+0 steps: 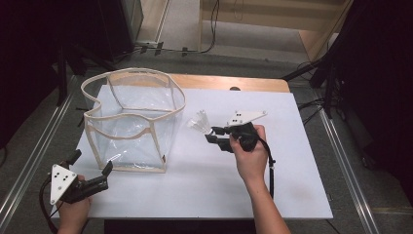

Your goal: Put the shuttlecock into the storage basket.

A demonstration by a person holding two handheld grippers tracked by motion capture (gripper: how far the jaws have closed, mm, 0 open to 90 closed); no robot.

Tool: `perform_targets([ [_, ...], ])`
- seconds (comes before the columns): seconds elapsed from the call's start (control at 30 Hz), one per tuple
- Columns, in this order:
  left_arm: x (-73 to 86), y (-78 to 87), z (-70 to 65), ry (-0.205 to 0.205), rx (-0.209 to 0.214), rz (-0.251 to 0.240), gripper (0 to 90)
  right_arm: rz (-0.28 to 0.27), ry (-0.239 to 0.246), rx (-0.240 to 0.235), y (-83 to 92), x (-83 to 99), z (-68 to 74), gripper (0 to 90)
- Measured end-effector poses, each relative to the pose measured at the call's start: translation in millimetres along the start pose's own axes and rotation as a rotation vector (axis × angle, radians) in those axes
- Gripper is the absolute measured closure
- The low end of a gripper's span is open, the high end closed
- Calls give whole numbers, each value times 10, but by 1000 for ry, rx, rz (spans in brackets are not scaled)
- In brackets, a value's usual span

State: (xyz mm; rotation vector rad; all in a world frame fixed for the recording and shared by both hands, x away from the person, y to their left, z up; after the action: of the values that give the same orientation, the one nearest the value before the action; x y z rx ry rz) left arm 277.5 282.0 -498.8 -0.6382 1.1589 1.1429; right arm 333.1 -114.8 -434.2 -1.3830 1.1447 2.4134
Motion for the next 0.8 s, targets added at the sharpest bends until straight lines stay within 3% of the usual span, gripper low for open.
perform_targets([
  [0.8,0,0,0,0,0,0,0,-72,-6,-18,88,-278,5,628],
])
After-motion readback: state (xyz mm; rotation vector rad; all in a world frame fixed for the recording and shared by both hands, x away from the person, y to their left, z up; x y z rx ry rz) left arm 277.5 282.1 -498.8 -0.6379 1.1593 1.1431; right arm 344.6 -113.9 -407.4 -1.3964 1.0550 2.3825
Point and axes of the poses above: each handheld gripper's, and its own axes: y roughly backward along the jaws, x roughly out of its underside, z roughly to its left, the point moved 6 cm from there along -y, roughly forward along the jaws, and after that the axes turned 14 degrees about -y, right-handed, at the moved point
